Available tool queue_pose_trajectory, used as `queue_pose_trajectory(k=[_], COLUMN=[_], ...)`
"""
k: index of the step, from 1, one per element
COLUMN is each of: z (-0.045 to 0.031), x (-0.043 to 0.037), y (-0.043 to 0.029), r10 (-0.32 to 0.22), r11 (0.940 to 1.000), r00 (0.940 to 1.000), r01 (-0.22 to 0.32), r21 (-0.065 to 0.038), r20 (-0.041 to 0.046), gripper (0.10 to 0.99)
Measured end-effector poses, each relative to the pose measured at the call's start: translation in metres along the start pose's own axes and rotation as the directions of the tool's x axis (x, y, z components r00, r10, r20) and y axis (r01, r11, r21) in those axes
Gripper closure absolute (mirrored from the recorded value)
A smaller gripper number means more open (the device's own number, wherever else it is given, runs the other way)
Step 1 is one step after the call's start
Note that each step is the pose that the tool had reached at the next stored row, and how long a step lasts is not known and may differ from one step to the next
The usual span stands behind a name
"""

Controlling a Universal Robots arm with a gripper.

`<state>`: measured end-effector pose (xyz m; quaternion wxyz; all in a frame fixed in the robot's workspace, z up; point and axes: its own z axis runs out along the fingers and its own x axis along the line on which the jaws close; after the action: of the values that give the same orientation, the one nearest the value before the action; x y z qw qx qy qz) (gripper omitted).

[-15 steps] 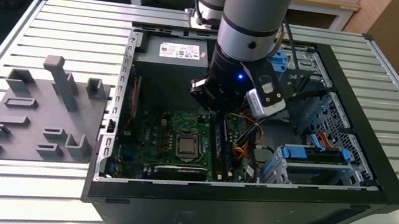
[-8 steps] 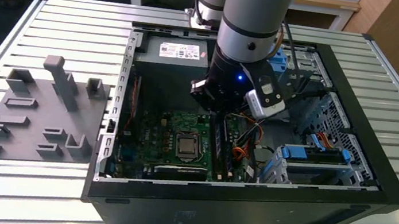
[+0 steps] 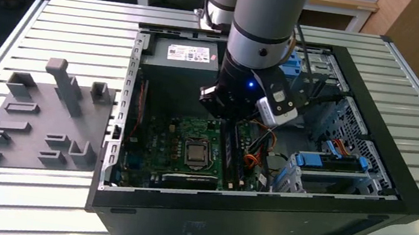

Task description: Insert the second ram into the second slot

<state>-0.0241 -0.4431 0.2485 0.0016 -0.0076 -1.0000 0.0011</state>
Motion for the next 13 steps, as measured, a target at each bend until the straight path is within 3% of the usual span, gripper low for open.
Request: queue_pose_trajectory(k=[13], z=[0.0068], x=[-0.0041], y=[-0.0045], r10=[0.001], r11=[1.0], r00=[1.0], r01=[-0.001], r21=[0.0], r20=[-0.0051], gripper=[0.953])
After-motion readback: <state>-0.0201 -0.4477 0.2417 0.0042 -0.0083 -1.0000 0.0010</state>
